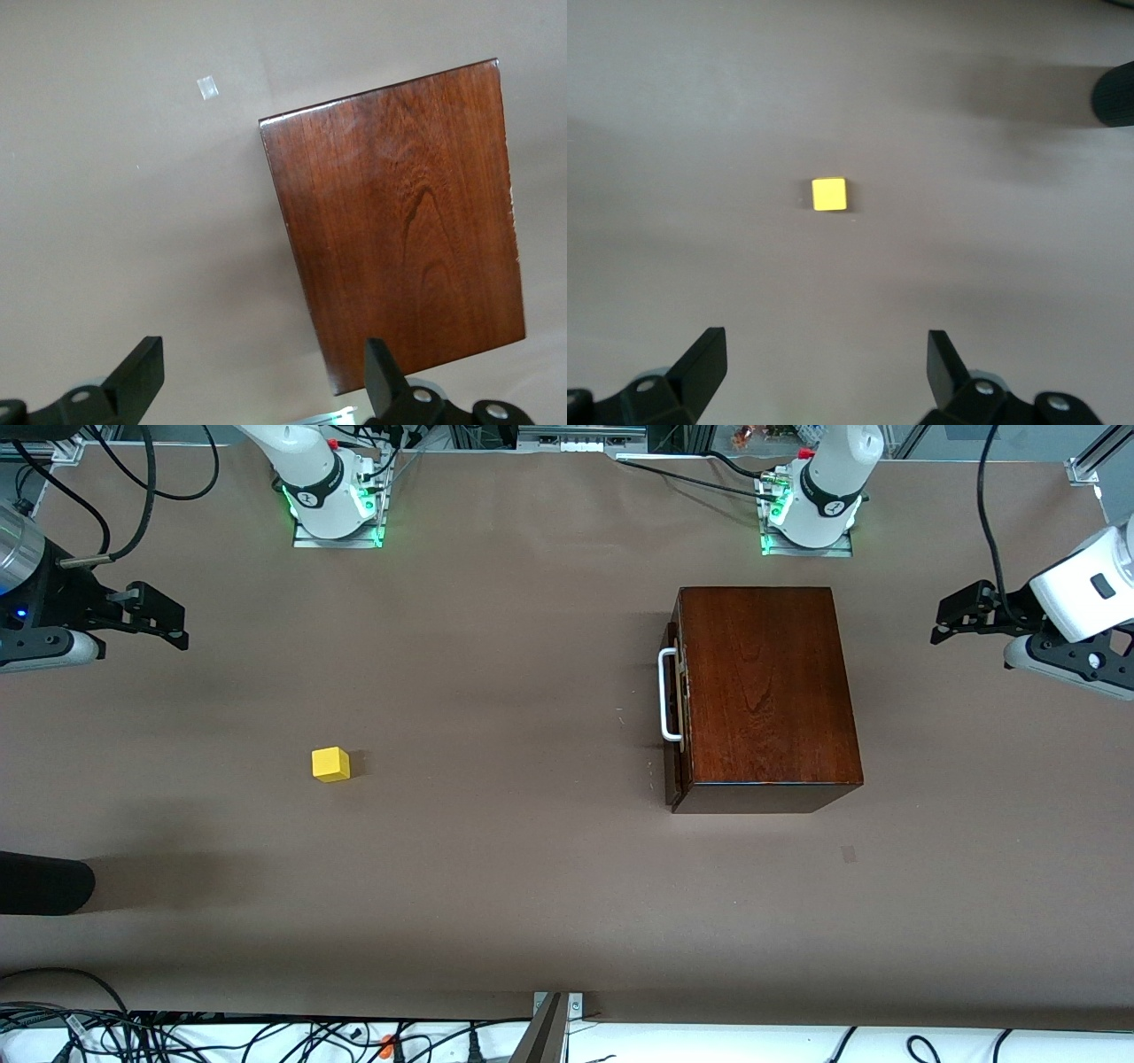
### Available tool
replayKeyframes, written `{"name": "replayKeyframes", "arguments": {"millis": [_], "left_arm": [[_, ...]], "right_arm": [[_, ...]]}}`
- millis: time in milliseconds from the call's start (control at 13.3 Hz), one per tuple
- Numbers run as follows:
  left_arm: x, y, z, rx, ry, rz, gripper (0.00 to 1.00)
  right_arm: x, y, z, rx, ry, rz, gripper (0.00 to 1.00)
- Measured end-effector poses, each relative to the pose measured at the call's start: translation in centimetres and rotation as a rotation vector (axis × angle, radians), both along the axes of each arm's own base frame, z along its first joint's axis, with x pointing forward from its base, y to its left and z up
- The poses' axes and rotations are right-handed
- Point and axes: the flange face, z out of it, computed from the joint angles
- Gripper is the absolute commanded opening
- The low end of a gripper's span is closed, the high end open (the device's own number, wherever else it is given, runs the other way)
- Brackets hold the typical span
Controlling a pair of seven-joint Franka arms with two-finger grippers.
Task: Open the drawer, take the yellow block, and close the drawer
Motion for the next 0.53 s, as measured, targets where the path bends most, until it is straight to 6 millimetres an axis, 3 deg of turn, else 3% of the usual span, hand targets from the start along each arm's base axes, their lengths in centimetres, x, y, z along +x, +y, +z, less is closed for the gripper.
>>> {"name": "replayKeyframes", "arguments": {"millis": [150, 526], "left_arm": [[-0.3, -1.1, 0.1, 0.008, -0.003, 0.059, 1.0], [-0.7, -0.9, -1.2, 0.002, -0.07, 0.098, 1.0]], "right_arm": [[0.0, -0.1, 0.0, 0.011, 0.0, -0.004, 1.0], [0.0, -0.1, 0.0, 0.012, 0.0, -0.005, 1.0]]}}
